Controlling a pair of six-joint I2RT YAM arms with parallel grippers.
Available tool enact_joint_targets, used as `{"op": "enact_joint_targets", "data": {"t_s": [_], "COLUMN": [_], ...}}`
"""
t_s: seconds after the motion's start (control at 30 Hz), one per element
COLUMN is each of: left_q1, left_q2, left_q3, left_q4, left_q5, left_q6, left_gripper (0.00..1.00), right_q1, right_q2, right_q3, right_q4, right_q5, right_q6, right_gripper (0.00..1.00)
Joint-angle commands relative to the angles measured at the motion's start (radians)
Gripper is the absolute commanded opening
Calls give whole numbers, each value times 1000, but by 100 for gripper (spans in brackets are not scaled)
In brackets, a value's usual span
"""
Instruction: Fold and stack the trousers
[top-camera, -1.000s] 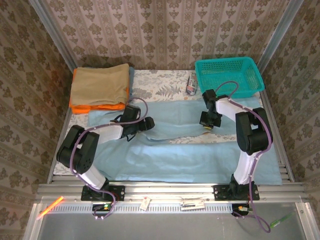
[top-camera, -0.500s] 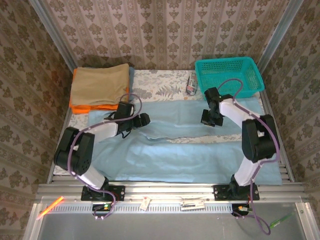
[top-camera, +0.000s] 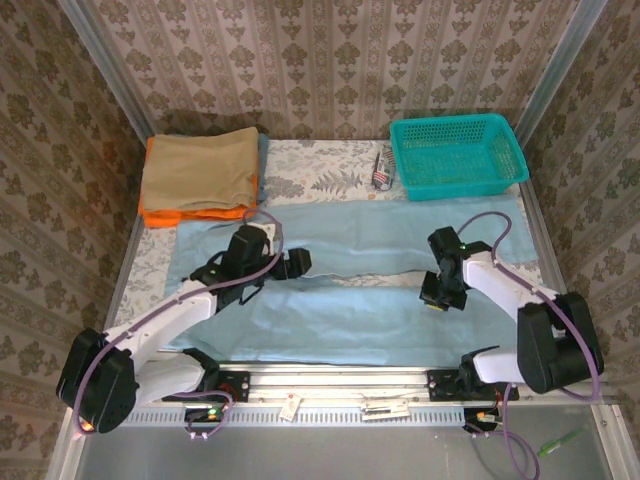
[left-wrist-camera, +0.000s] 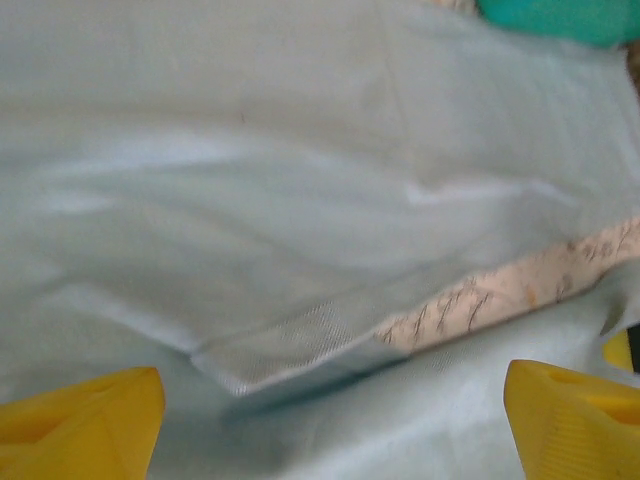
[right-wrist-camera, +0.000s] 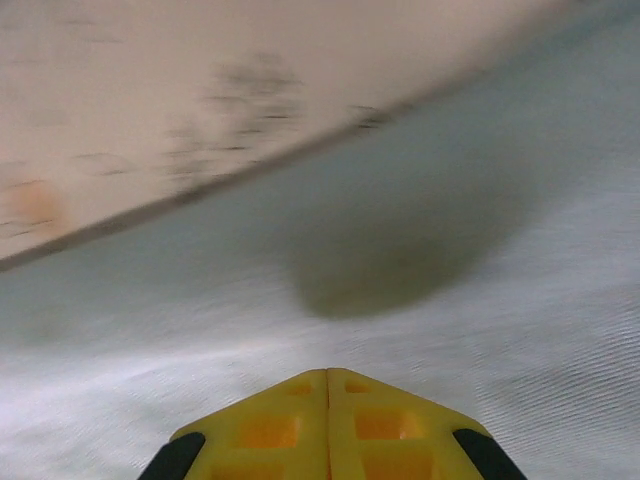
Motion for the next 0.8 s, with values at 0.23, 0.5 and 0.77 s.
{"op": "enact_joint_targets", "data": {"t_s": [0.23,0.5,0.77], "left_q1": [22,261,431], "left_q2": [28,-127,-380], "left_q3": [-53,-73,-88], "left_q4": [-32,-197,-582], "left_q5": [-27,-26,-298], "left_q6": [-3,-82,-337], "left_gripper": [88,90,88], "right_q1": [-90,-85,-33], "right_q2": [236,279,185], "right_q3": [112,265,271], "right_q4": [89,80,40], "right_q5": [18,11,-3], "right_q6": [-31,-60,-78], "right_gripper": [6,6,8]}}
